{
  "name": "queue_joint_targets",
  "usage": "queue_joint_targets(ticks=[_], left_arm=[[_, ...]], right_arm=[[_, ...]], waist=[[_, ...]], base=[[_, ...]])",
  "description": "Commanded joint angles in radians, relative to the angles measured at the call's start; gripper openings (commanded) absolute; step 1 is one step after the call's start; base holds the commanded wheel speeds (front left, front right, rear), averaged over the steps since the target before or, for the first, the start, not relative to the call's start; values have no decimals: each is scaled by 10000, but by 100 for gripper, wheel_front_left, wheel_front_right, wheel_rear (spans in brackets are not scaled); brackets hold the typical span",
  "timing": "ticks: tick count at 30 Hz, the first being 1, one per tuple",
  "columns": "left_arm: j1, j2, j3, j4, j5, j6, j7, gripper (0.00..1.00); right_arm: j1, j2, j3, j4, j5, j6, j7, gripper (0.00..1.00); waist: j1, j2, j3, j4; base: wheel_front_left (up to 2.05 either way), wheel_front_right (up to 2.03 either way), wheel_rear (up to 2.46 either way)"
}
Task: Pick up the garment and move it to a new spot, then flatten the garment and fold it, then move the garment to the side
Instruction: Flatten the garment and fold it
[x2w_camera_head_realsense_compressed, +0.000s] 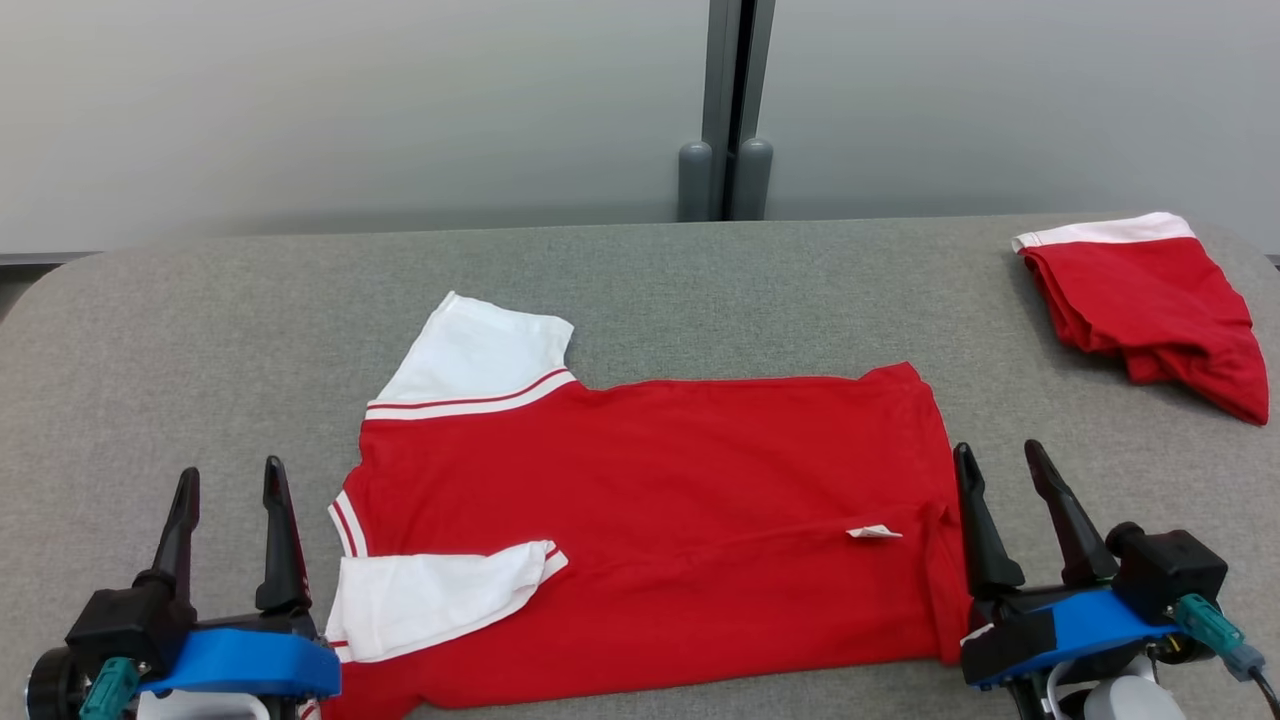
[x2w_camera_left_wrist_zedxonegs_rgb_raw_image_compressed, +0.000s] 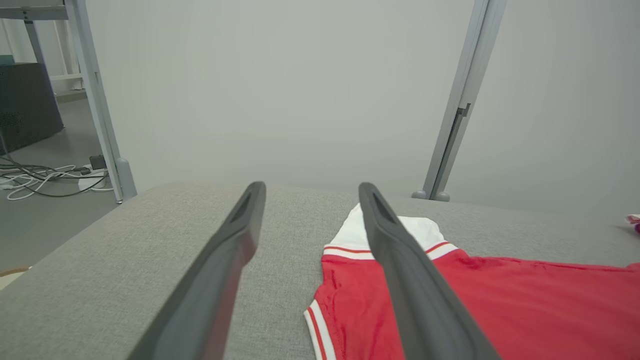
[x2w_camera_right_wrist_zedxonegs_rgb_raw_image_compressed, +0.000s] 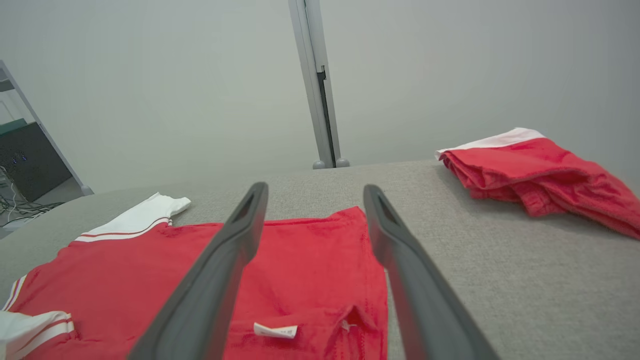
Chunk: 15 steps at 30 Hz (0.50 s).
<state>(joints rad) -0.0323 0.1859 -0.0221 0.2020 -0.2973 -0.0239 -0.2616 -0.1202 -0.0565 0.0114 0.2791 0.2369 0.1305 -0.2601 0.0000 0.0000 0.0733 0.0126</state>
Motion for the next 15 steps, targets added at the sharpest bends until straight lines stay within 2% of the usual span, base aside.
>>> queue_joint_targets(ticks=[1, 15], left_arm=[[-189, -42, 75, 76, 180, -42, -43, 100], [-230, -551, 606, 794, 1190, -461, -43, 100]], right_arm=[[-145, 26, 9, -9, -91, 4, -52, 100], [226, 54, 255, 176, -196, 5, -59, 100]], waist=[[0, 0, 9, -10], [0, 0, -30, 92]], base=[[0, 0, 0], [0, 0, 0]])
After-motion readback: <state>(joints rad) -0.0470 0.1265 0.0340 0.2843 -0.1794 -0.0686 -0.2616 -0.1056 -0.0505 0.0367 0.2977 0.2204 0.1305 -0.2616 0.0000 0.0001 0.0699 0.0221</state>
